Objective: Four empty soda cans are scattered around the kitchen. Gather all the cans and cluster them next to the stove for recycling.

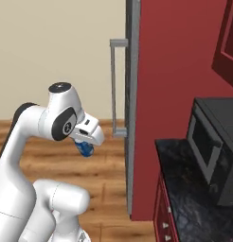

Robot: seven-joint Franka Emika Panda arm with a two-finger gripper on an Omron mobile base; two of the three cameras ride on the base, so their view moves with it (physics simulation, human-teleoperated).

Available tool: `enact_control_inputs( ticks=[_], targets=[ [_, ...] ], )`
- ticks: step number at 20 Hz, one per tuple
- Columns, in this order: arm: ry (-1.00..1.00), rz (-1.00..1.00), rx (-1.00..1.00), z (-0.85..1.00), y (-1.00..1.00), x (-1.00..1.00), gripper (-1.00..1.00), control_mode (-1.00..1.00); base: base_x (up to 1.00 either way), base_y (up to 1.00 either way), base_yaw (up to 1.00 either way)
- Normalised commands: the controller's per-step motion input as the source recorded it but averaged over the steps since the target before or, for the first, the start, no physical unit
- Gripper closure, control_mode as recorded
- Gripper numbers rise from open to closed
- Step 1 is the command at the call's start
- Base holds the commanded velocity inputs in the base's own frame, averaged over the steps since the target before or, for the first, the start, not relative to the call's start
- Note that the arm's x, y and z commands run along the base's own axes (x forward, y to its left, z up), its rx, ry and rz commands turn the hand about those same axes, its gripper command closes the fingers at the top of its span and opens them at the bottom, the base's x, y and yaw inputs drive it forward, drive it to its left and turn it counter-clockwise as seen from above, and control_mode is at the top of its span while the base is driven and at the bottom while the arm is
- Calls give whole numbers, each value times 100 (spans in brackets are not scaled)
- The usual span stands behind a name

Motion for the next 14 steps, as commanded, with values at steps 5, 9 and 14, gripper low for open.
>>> enact_control_inputs(
  ticks=[5, 9, 14],
  targets=[
    [0, 0, 0, 0, 0, 0, 100, 100, -23, 0, -47],
    [0, 0, 0, 0, 0, 0, 100, 100, -10, 0, -48],
    [0, 0, 0, 0, 0, 0, 100, 100, 0, 0, -48]
  ],
)
